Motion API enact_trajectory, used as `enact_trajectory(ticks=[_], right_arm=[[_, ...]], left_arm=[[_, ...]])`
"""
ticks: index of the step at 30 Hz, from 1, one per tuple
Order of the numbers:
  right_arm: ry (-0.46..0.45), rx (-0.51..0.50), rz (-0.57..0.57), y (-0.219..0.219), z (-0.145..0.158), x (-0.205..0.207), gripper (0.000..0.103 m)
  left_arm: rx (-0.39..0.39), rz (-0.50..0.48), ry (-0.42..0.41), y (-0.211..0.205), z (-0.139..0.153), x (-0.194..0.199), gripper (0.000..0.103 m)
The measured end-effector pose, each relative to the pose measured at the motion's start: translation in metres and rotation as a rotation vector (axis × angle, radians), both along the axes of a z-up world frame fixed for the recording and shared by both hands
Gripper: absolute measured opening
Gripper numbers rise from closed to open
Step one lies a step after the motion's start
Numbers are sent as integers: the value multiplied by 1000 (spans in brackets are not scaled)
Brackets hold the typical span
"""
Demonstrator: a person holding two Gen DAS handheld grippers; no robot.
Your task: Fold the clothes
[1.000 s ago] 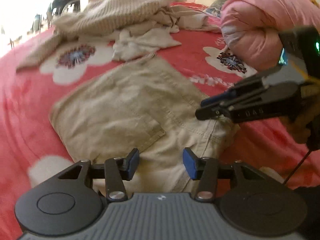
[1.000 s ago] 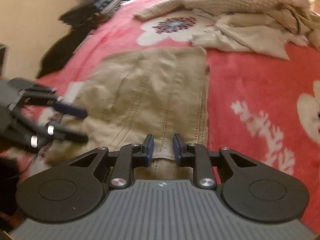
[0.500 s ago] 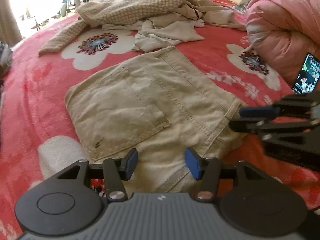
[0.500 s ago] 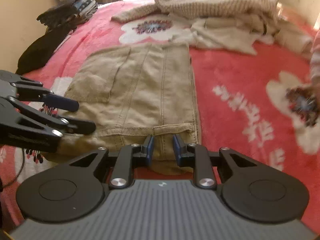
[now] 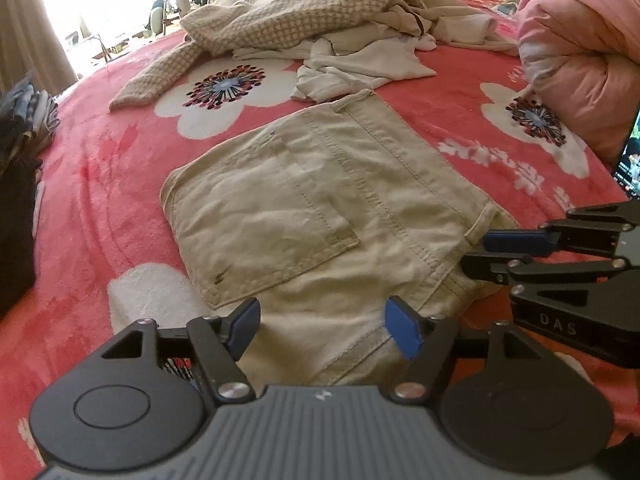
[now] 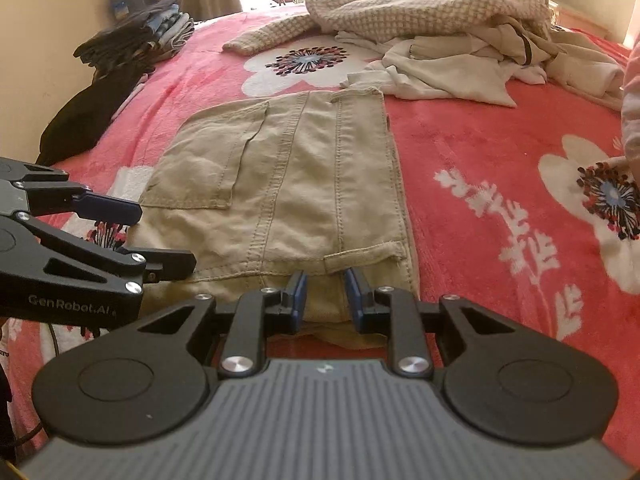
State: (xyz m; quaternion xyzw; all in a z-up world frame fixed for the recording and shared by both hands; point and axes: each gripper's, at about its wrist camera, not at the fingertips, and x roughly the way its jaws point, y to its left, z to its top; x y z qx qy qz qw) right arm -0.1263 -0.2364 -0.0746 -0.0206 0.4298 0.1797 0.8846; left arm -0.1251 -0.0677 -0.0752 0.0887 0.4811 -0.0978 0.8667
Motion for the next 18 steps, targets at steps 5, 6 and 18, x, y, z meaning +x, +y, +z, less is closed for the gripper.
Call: enact_trajectory(ticks=[5,6,18], right_arm=[[-4,1,-6,1,-1,-2,21],[-3,4,-4,1,-1,-3,22],[-1,-10,-5,2,0,-3,22]], left_arm=[[22,1,-9,-4,1,-2,71],[24,1,-8,-4,1,-2,71],[36,11,-7,-6,0,-2,73]])
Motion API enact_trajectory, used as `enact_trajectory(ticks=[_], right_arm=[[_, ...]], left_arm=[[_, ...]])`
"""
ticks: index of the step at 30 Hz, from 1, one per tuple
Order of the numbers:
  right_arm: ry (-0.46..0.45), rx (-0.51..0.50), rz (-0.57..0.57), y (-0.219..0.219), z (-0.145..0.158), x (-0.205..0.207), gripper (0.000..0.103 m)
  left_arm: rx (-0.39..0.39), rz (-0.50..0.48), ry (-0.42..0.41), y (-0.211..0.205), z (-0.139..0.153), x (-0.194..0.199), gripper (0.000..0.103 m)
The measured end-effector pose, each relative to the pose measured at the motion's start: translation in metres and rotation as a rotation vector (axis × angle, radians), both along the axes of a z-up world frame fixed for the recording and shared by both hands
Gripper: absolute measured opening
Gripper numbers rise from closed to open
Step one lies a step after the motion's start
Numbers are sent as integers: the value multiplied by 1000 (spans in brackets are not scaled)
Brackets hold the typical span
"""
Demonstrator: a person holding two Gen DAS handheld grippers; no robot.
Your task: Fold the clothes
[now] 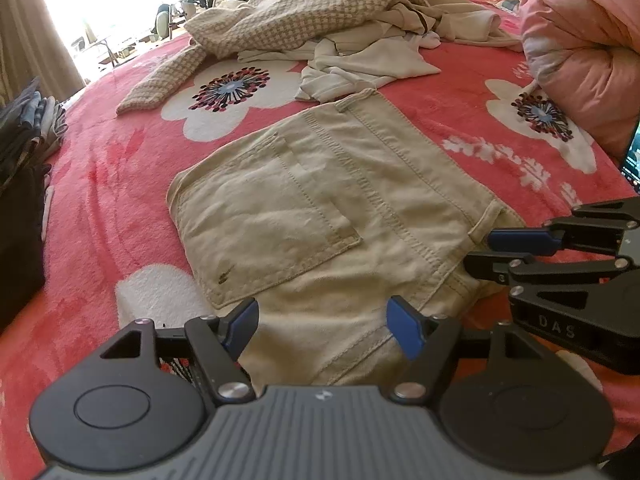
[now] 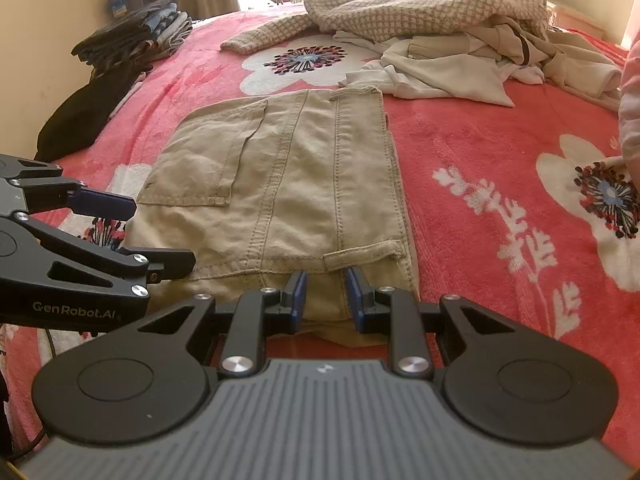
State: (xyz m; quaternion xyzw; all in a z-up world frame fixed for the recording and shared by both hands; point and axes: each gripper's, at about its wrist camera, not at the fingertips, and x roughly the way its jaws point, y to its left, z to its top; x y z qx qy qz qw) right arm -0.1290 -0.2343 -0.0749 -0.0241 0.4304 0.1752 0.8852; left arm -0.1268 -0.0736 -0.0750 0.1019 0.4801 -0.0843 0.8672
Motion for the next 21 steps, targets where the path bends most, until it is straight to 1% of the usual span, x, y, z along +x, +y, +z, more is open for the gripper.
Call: enact_trajectory(ticks=[21], right_arm=[[0,-2,-4,0,0,0,22]], left_arm=[[28,-12,-17,-4,1,-3,73]])
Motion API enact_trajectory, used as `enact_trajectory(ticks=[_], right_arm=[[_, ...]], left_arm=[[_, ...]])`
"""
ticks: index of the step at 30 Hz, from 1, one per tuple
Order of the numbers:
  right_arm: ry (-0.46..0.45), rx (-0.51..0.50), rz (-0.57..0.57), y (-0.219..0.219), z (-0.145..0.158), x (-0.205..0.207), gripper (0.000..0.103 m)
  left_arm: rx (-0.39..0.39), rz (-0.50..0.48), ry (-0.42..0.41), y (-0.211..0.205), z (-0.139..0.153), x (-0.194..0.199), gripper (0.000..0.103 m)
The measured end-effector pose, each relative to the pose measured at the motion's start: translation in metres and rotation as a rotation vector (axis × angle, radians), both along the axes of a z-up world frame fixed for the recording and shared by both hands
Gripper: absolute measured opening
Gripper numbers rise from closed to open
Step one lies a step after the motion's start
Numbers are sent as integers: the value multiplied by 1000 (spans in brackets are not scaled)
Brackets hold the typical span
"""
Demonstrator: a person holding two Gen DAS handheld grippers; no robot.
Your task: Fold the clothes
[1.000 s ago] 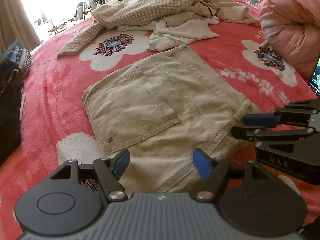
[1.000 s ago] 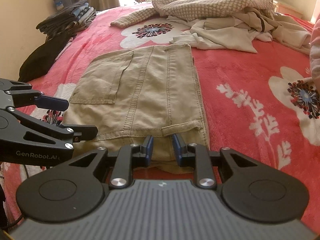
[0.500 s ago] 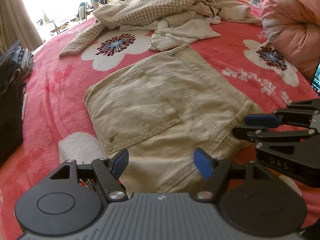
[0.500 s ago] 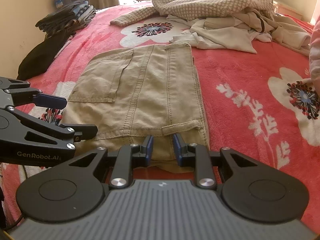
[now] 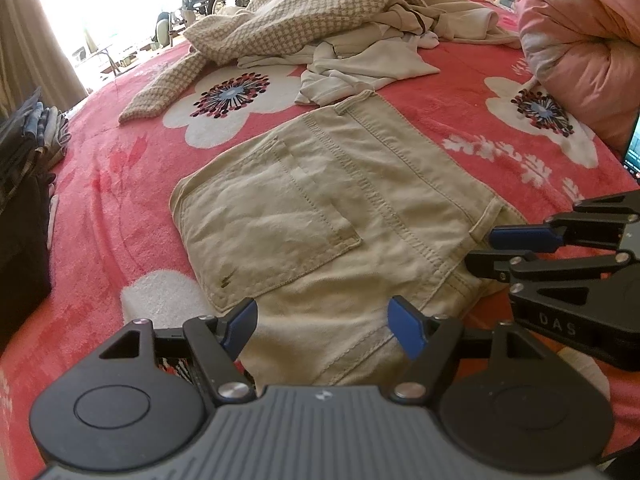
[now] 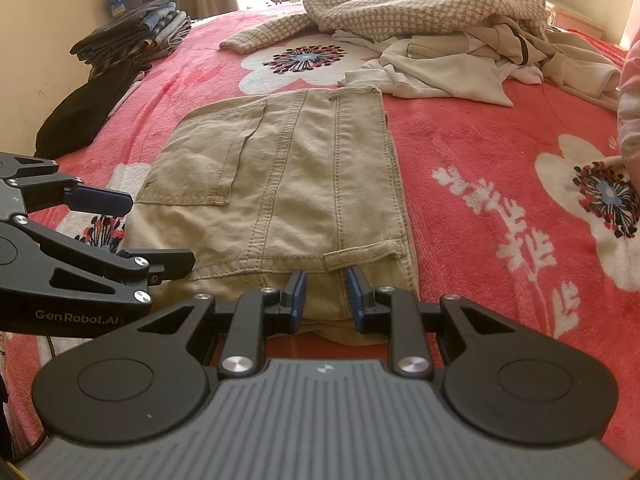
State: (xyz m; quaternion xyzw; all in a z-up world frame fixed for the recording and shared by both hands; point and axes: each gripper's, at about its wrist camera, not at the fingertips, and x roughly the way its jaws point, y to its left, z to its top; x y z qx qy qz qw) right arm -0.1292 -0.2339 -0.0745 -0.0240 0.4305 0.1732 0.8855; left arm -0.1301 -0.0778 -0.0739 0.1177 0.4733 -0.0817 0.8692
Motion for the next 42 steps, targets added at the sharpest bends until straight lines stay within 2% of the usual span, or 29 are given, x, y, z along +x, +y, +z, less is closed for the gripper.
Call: enact_trajectory(ticks=[18,22,25,28,30,32,33,34,35,37,39,42], right_arm=[[-7,-6,-1,1,-1,0,22],[-9,-6,4,0,-1,1,22],[-4,7,15,-3,-1,2,22],[21,23,51,-9,3,7,22],[45,54,91,-16,10,12,24],[61,149,132,-32,24,20,30],[52,198,142,-42,32,25,35],[37,245,138,-53,40,33,48],[49,284,125,-61,41,45,56],[81,360,99,-77,44,72,79],[175,434,103,-86,27,107,83],[295,458,31,-90,-9,154,83]], left_arm=[[3,-3,0,-1,1,0,73],[-37,-11,7,6,2,-1,73],[-120,-20,1,21,7,-2,73],[-223,11,4,53,11,2,73],[-327,53,26,76,11,9,73],[-438,84,51,99,9,16,80],[-495,73,79,107,3,21,85],[-554,74,109,116,-4,27,85],[-609,77,137,124,-11,33,85],[-672,110,160,136,-25,43,85],[-698,144,186,143,-40,54,83],[-763,171,187,150,-53,72,82]])
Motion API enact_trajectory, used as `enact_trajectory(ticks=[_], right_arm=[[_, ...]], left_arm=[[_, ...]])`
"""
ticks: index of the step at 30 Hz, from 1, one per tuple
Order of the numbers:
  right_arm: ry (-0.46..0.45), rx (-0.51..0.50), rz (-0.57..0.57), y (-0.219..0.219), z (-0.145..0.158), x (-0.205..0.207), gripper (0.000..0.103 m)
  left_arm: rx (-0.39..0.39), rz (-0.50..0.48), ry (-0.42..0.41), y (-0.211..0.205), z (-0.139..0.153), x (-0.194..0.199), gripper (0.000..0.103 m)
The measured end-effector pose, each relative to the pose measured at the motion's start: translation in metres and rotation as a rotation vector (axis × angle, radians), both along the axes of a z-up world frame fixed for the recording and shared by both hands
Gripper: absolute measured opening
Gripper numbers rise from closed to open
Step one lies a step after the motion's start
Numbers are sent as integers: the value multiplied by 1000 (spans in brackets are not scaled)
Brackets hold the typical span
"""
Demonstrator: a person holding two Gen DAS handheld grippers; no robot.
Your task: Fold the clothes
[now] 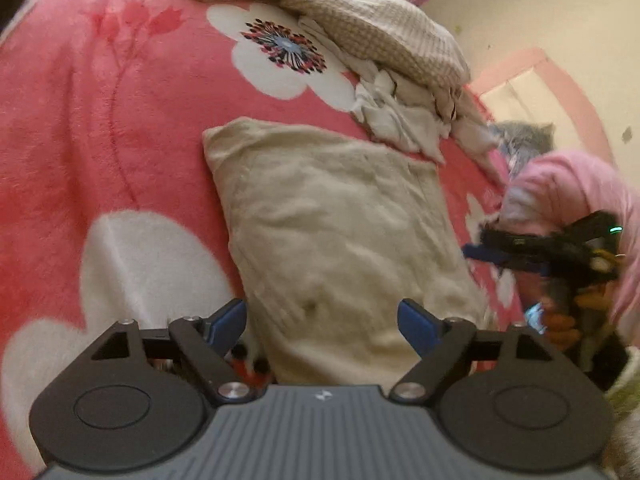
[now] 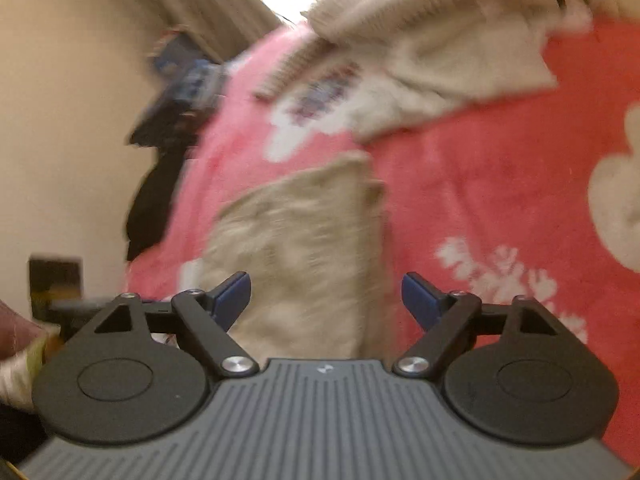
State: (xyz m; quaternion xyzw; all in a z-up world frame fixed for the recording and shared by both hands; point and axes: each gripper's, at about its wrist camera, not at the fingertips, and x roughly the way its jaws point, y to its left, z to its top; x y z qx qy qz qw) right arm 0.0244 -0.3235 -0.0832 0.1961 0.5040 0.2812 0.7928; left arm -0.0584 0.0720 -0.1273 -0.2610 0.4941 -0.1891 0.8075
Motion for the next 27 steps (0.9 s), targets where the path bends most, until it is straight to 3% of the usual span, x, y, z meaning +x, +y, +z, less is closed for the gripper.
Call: enact_trajectory(ticks=[3,6,7,12,17,20,22,27], right_arm=[[83,102,-30,-1,-31,24,83],[105,187,-49,4,-54,33,87],[98,219,-51,4,-56,32,93],[92,301,31,1,-59,12,93],[118,351,107,6,-59,7,93],[133,387,94,11,-63,20,90],[129,397,96,18,-64,24,82],[110,400,147,35,-61,22,62]], left_arm=[[-72,33,34,5,-15,17,82],[-125,52,59,5,-27,24,82],[-129,40,48,3,-27,21,82],[-95,-62,19,-10,-26,9,81],[-69,-135,31,-20,-29,35,81],[-61,-153,15,-26,-30,41,81],[-73,-134,5,-26,-30,38,80],[-170,-94,-47,-12,-7,31,63]])
